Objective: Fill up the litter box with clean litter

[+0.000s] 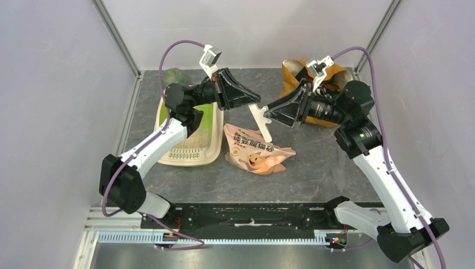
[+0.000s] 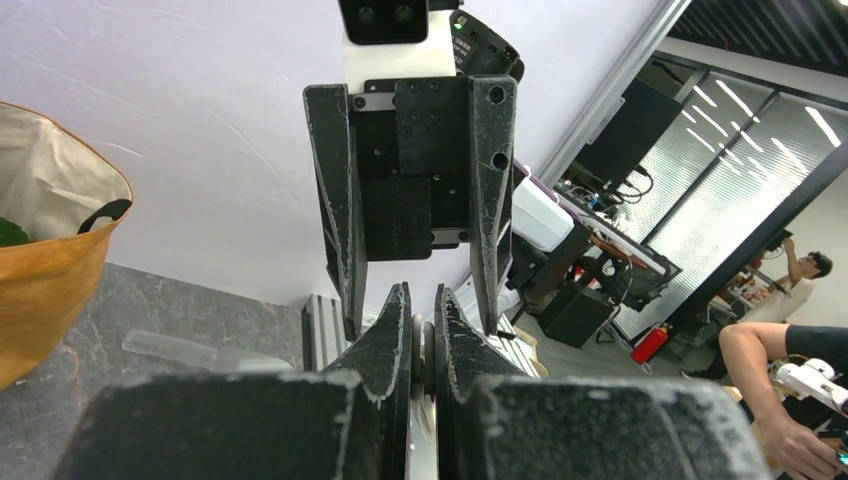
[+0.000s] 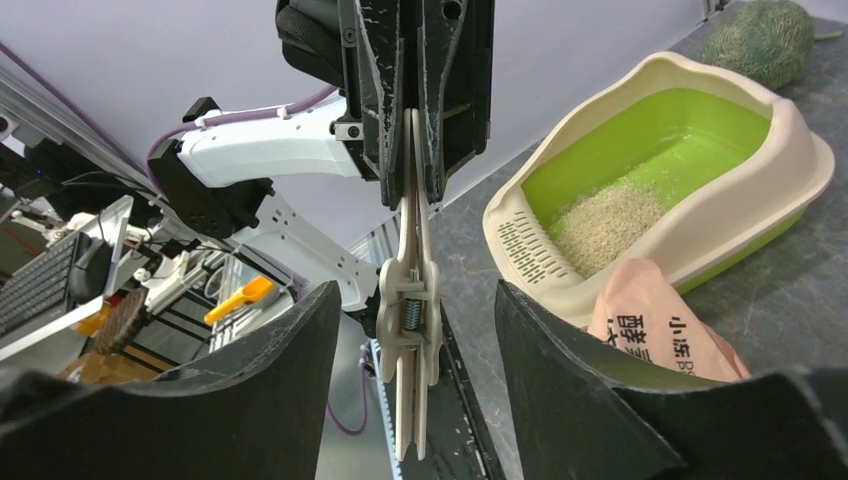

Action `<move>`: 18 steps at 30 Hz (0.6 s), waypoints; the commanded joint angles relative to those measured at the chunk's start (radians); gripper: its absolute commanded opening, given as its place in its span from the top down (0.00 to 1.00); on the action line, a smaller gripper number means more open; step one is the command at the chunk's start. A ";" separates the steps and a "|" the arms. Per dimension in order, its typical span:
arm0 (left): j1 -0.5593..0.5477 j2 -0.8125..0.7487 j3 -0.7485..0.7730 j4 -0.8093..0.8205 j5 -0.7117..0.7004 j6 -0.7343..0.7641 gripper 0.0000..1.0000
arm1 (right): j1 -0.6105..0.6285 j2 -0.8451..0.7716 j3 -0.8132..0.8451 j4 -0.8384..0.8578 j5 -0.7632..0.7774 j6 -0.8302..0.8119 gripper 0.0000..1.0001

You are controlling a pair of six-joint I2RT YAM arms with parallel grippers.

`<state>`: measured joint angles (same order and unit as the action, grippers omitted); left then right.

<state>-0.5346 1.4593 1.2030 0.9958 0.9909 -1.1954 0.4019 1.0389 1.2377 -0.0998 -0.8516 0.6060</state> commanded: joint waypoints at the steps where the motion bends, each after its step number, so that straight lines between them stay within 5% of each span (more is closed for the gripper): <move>1: 0.001 -0.024 0.045 0.009 -0.029 0.042 0.98 | 0.000 -0.013 -0.008 0.042 0.017 0.022 0.36; 12: 0.007 -0.010 0.062 -0.012 -0.043 0.042 0.98 | 0.001 -0.031 -0.022 0.028 0.011 0.019 0.42; 18: 0.006 -0.010 0.060 -0.029 -0.037 0.048 0.98 | 0.000 -0.028 -0.008 0.023 0.022 0.010 0.71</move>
<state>-0.5297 1.4597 1.2259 0.9688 0.9691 -1.1843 0.4019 1.0256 1.2160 -0.0982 -0.8398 0.6254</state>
